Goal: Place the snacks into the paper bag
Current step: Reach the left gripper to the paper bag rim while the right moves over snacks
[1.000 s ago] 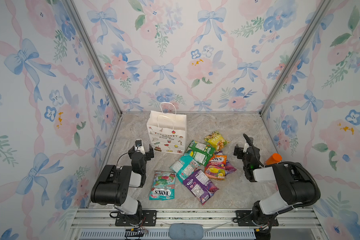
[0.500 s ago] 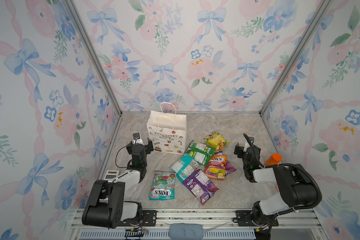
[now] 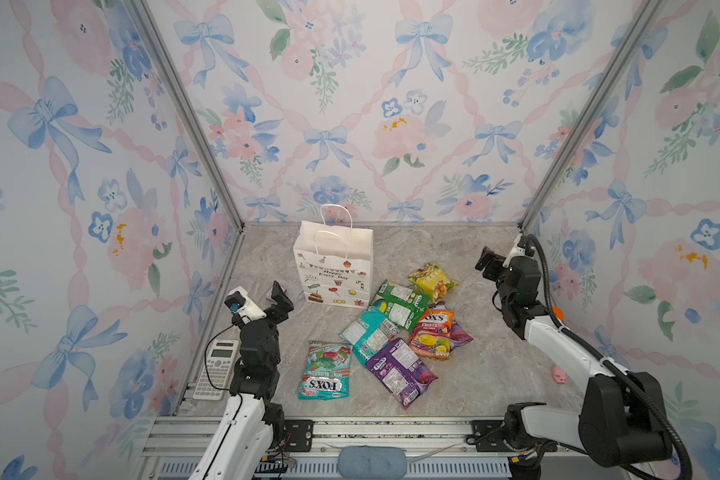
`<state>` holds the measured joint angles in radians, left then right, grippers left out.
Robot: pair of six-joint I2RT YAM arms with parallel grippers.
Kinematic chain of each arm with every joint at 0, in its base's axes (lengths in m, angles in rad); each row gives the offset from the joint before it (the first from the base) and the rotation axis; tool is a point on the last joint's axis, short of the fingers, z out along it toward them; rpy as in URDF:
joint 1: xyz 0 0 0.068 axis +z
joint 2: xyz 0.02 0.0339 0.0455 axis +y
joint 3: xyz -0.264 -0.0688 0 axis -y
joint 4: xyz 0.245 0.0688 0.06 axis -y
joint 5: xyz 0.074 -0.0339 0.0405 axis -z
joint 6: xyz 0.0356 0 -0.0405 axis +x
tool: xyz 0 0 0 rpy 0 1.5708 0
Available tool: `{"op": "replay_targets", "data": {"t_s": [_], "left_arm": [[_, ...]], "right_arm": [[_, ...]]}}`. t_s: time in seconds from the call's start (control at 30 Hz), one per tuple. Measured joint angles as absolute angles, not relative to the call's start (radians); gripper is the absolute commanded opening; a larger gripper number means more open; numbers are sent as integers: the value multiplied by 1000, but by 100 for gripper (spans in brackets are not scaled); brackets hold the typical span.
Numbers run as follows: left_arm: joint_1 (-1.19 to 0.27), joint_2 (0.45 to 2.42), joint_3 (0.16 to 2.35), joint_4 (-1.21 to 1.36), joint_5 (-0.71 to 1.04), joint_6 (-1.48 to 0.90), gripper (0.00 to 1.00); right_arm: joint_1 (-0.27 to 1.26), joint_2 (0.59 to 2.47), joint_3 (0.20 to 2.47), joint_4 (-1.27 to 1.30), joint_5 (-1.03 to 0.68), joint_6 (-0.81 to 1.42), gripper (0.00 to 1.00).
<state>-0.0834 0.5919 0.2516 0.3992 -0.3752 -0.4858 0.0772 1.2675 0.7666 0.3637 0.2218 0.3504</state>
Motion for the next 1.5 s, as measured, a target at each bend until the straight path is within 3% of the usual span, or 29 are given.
{"op": "replay_targets", "data": {"t_s": [0.2,0.43,0.67,1.13,1.5], "left_arm": [[-72,589,508,115,-252,-535,86],[-72,674,670,-51,3,-646,79],[-159,723,688,-133,162,-810,78],[-470,793,817,-155,52,-989,81],[-520,989,921,-170,-22,-1004,79]], "right_arm": [[47,1320,804,193,41,480,97],[212,1364,1040,-141,76,395,96],[302,1397,1132,-245,118,320,96],[336,1489,1167,-337,105,268,96],[336,1488,1171,-349,88,241,96]]}}
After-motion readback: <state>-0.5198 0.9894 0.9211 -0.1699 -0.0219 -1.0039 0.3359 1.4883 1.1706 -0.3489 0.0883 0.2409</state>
